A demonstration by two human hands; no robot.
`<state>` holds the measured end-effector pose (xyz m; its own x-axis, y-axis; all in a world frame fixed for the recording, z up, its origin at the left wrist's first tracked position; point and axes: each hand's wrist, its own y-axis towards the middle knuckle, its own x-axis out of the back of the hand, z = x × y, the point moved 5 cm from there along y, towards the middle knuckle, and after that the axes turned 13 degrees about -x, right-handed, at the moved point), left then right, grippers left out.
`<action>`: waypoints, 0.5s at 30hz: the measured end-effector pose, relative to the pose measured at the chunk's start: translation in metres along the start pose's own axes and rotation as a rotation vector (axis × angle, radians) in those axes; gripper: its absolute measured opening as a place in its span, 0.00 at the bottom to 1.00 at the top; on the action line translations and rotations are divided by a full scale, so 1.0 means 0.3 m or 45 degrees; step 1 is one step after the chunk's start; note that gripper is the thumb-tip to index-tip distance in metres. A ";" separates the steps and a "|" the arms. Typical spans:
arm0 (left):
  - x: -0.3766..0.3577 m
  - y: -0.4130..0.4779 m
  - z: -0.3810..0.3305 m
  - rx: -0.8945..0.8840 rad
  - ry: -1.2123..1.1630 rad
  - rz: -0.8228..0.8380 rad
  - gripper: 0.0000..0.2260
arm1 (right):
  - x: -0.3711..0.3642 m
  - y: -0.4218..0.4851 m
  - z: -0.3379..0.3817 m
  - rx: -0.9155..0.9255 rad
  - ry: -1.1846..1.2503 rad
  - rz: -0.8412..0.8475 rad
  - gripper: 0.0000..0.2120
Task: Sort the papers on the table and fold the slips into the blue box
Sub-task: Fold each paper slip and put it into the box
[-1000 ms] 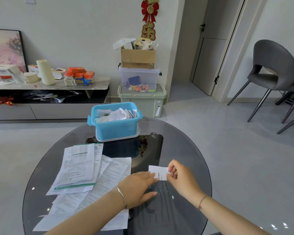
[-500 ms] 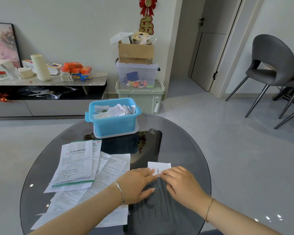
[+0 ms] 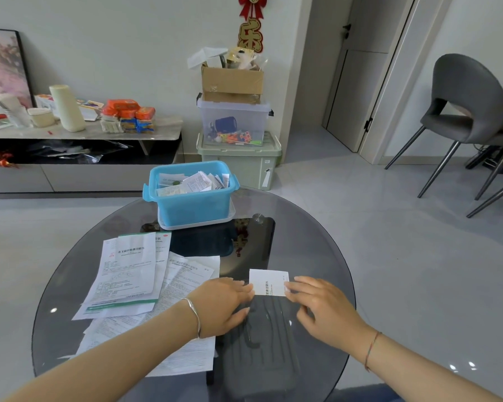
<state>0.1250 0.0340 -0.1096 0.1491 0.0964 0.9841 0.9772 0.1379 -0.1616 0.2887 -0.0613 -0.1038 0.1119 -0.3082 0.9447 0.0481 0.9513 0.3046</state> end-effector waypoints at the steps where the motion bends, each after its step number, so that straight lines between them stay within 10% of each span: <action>1: -0.005 -0.002 0.002 0.004 -0.004 0.005 0.22 | 0.001 -0.001 -0.005 -0.003 0.003 -0.001 0.14; 15: 0.040 -0.014 0.050 0.323 -0.563 -0.326 0.20 | -0.029 0.128 0.080 0.030 -0.256 0.269 0.17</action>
<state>0.1204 0.0494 -0.0983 -0.2182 0.4250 0.8785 0.8989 0.4381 0.0114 0.2658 -0.0218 -0.0973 -0.0822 -0.0971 0.9919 0.0213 0.9948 0.0991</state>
